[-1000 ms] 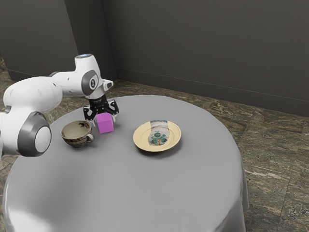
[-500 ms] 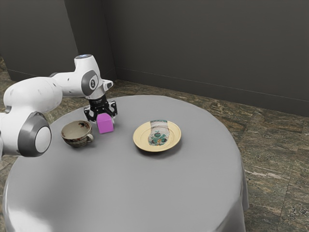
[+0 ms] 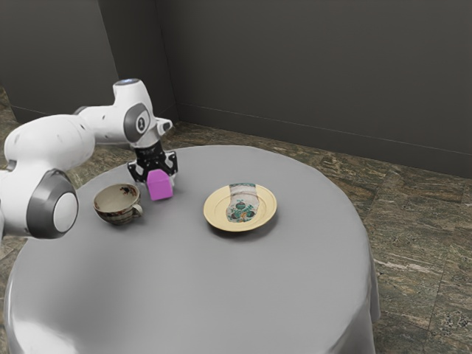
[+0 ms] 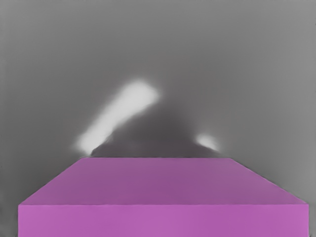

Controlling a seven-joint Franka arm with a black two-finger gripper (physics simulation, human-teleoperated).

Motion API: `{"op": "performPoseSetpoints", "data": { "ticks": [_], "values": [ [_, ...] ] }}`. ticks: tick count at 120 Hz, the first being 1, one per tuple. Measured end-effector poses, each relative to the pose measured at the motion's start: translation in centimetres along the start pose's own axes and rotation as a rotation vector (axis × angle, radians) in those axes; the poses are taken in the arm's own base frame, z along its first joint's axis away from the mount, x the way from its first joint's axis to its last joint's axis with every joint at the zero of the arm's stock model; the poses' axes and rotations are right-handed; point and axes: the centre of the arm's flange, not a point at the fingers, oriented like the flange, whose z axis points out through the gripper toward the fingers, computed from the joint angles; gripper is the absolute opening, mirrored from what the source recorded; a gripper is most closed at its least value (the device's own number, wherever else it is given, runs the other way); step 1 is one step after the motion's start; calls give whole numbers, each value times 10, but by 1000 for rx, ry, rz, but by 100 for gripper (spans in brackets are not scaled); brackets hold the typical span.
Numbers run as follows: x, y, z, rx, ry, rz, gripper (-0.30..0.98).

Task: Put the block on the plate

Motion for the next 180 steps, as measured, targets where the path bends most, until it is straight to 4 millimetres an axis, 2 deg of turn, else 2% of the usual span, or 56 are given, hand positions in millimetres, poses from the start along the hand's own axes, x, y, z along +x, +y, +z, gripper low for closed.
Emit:
{"op": "performPoseSetpoints", "data": {
  "ticks": [20,28,50,61,91,113,160,170,180],
  "values": [
    [-3,6,-12,6,4,7,40],
    [-4,9,-26,6,13,11,40],
    [-22,33,-93,3,57,47,40],
    [-36,51,-108,8,58,76,40],
    [-103,139,-105,32,36,211,39],
    [-138,177,-101,36,26,269,39],
    [-171,210,-98,37,17,311,39],
    [-173,212,-97,37,15,313,39],
    [-173,212,-87,43,6,310,39]
  ]
}}
